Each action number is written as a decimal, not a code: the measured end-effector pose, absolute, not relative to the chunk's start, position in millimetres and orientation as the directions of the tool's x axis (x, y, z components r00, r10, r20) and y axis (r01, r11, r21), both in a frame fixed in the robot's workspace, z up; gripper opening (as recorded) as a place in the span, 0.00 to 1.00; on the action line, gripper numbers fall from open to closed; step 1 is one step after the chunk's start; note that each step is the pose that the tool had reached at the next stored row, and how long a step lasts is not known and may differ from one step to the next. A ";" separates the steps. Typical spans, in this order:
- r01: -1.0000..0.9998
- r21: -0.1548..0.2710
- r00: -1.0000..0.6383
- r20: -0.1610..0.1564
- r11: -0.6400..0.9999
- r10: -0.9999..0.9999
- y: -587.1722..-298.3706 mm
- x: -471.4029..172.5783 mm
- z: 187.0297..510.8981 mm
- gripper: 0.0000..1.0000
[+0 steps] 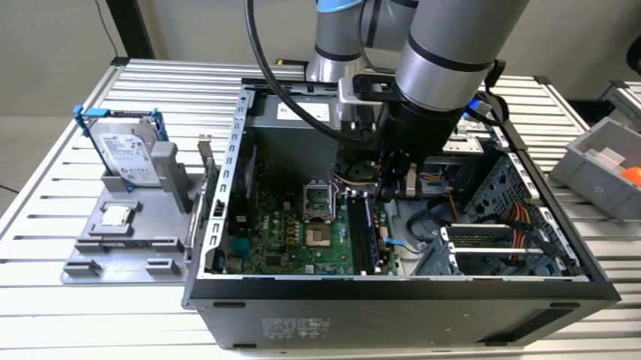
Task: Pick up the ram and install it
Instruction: 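Press down the ram until it locks into place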
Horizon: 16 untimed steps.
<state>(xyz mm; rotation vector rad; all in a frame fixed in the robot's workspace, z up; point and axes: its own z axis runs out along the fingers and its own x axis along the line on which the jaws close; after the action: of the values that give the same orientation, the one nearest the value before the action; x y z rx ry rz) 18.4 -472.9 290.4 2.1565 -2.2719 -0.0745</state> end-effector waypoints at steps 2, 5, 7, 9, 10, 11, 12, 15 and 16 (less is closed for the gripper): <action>-0.998 0.040 -0.053 -0.027 0.052 -0.998 -472.9 18.4 290.8 0.00; -0.998 0.040 -0.053 -0.027 0.052 -0.998 -472.9 18.3 291.0 0.00; -0.998 0.040 -0.053 -0.027 0.052 -0.998 -472.9 18.4 291.1 0.00; -0.998 0.040 -0.053 -0.027 0.052 -0.998 -472.9 18.4 291.2 0.00; -0.998 0.040 -0.053 -0.027 0.052 -0.998 -472.9 18.4 291.3 0.00; -0.998 0.040 -0.053 -0.027 0.052 -0.998 -472.9 18.4 291.3 0.00; -0.998 0.040 -0.053 -0.027 0.051 -0.998 -472.9 18.4 291.4 0.00; -0.998 0.040 -0.053 -0.027 0.052 -0.998 -472.9 18.4 291.6 0.00; -0.998 0.040 -0.053 -0.027 0.052 -0.998 -472.9 18.3 291.7 0.00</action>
<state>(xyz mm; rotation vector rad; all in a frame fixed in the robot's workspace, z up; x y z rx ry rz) 18.3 -472.9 291.7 2.1564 -2.2719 -0.0744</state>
